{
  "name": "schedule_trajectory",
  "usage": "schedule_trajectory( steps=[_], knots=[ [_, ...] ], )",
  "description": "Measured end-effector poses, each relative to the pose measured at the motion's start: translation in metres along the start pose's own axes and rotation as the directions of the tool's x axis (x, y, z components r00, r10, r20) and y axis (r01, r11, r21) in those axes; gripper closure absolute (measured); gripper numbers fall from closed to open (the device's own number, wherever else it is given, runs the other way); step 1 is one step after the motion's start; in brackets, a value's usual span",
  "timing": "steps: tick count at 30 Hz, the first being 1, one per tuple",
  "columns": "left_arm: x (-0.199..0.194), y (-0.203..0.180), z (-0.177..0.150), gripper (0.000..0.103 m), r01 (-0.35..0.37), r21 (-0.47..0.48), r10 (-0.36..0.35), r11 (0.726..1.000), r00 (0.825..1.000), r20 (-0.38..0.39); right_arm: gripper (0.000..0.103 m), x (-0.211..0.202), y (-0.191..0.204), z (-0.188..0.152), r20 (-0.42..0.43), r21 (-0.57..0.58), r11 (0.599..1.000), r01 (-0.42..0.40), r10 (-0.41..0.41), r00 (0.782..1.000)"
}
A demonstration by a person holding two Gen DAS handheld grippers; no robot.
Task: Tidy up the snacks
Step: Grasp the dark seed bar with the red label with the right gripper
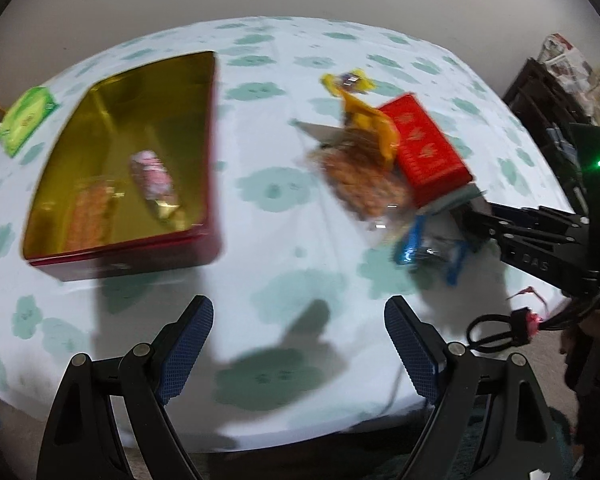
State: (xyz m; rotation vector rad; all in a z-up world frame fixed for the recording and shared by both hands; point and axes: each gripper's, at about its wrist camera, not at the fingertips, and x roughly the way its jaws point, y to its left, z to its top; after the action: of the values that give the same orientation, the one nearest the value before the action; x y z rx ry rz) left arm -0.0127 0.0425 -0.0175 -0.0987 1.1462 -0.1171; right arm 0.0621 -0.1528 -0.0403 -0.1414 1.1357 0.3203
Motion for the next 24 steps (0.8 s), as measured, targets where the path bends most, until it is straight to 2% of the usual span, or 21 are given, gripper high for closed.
schedule_trajectory(
  steps=[4, 9, 12, 16, 20, 24],
  knots=[
    [0.009, -0.017, 0.007, 0.018, 0.049, -0.012, -0.049, 0.999, 0.998, -0.047, 0.067, -0.004, -0.02, -0.007, 0.014, 0.033, 0.999, 0.011, -0.012, 1.0],
    [0.021, -0.036, 0.017, 0.02, 0.103, -0.085, -0.113, 0.991, 0.986, -0.124, 0.067, -0.006, -0.043, -0.013, 0.031, 0.066, 0.997, 0.026, -0.028, 0.999],
    [0.027, -0.043, 0.023, 0.027, 0.124, -0.145, -0.148, 0.982, 0.976, -0.162, 0.067, -0.007, -0.055, -0.017, 0.042, 0.08, 0.997, 0.025, -0.028, 0.999],
    [0.033, -0.054, 0.029, 0.031, 0.118, -0.204, -0.157, 0.972, 0.97, -0.186, 0.067, -0.008, -0.07, -0.02, 0.059, 0.09, 0.996, 0.02, -0.025, 0.998],
    [0.041, -0.057, 0.035, 0.036, 0.11, -0.314, -0.182, 0.943, 0.961, -0.208, 0.067, -0.008, -0.083, -0.022, 0.069, 0.101, 0.995, 0.005, -0.012, 0.998],
    [0.046, -0.059, 0.041, 0.038, 0.087, -0.386, -0.178, 0.918, 0.962, -0.206, 0.067, -0.009, -0.091, -0.027, 0.081, 0.111, 0.994, -0.018, 0.009, 0.997]
  ],
)
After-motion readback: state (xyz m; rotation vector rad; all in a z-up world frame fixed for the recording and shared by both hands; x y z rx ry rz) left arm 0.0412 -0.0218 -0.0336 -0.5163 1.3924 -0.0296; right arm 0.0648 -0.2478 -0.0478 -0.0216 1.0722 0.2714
